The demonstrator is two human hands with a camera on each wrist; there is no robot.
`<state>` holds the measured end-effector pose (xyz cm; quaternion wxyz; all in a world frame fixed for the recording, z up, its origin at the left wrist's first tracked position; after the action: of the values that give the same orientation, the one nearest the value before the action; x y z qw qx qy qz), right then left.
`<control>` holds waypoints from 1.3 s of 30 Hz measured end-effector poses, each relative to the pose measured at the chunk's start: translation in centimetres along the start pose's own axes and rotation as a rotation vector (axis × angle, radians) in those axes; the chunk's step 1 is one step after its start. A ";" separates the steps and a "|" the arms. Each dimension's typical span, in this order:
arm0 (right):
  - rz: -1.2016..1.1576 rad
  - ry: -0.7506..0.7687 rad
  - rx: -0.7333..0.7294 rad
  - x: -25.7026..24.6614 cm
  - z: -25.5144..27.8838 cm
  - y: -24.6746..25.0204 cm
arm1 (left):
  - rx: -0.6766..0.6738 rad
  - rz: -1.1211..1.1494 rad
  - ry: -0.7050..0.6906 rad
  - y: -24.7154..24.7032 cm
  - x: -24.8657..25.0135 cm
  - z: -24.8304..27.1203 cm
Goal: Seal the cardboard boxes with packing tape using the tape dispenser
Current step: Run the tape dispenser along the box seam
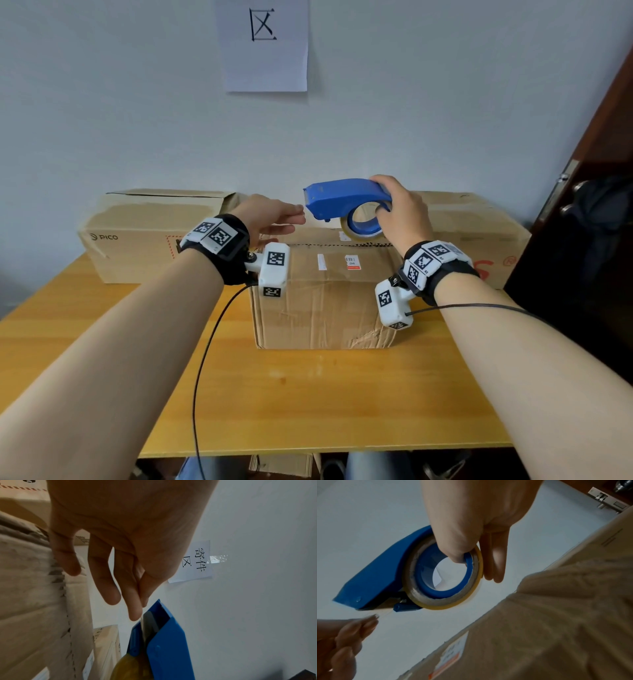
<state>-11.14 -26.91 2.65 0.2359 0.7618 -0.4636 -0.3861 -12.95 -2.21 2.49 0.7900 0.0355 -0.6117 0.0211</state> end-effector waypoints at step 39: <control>-0.003 0.020 -0.004 1.2 -0.1 -0.3 | 0.042 -0.045 -0.013 0.5 -0.2 0.3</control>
<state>-10.55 -27.86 2.09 0.2413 0.7658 -0.4594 -0.3799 -13.35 -1.73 2.35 0.7854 0.0662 -0.6153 0.0159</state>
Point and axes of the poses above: each hand's wrist, its own z-axis away from the middle knuckle, its own y-axis out of the back of the hand, x = y × z, the point moved 4 cm from there along -z, towards the middle knuckle, and after that the axes turned 12 degrees about z, right-handed, at the moved point
